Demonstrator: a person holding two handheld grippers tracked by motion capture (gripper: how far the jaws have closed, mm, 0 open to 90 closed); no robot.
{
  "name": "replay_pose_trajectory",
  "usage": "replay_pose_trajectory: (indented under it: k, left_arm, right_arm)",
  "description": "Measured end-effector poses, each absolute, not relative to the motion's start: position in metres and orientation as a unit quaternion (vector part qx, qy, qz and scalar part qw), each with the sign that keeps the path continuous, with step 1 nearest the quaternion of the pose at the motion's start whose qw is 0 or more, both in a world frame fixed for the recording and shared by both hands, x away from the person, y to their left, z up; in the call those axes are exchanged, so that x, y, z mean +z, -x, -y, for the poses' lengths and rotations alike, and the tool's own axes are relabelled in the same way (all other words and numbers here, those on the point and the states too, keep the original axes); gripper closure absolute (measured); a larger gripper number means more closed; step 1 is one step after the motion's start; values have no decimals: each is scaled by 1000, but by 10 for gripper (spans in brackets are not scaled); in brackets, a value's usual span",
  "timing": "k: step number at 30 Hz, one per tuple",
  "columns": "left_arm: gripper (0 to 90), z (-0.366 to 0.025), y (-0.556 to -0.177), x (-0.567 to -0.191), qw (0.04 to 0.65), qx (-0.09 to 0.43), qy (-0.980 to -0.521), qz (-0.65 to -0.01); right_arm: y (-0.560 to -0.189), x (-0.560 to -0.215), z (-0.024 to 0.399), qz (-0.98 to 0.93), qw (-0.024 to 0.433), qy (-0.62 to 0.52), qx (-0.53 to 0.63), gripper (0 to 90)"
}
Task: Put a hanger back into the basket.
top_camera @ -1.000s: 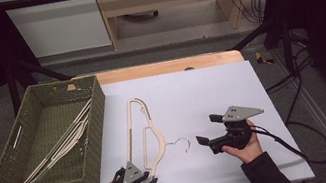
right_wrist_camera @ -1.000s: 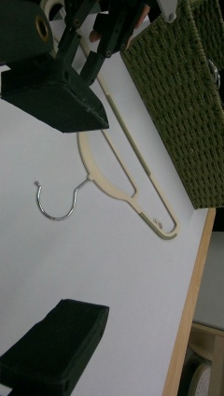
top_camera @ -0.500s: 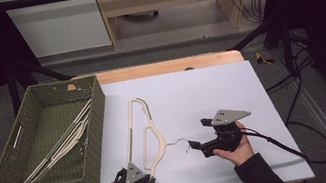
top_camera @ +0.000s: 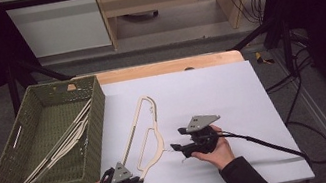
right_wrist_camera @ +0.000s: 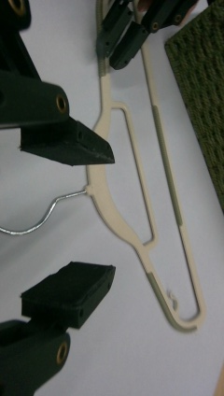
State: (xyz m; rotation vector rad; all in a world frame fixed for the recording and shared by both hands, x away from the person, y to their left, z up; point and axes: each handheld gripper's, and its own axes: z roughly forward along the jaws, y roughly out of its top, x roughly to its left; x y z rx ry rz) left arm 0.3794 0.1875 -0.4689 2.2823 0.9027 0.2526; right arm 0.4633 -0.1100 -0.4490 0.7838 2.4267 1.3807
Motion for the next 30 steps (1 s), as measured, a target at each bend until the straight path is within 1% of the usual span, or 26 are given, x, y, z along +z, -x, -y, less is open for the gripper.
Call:
replay_pose_trajectory:
  k: [3, 6, 9, 12, 17, 18, 21, 25, 30]
  left_arm:
    - [780, -190, -380, -468, 327, 103, -874, -344]
    - [780, -194, -381, -469, 330, 100, -873, -346]
    - [776, -194, -381, -469, 331, 102, -873, -343]
    - [762, -192, -380, -469, 330, 109, -874, -341]
    - [670, -194, -380, -464, 357, 131, -861, -339]
    - [629, -194, -380, -462, 363, 131, -858, -338]
    - [536, -195, -381, -460, 381, 138, -850, -337]
    - [416, -194, -384, -457, 403, 140, -841, -332]
    - [347, -191, -392, -454, 413, 134, -838, -332]
  right_arm:
    - [-466, -457, 99, -843, 115, -259, 457, 467]
    - [-470, -467, 89, -851, 95, -255, 449, 532]
    - [-473, -474, 82, -863, 87, -252, 429, 573]
    - [-474, -479, 76, -868, 78, -247, 423, 659]
    - [-477, -483, 75, -876, 75, -247, 407, 774]
    - [-476, -484, 74, -876, 72, -250, 407, 794]
    - [-476, -485, 74, -876, 82, -247, 406, 846]
    - [-477, -484, 74, -879, 82, -248, 400, 886]
    - [-481, -483, 75, -882, 66, -246, 397, 893]
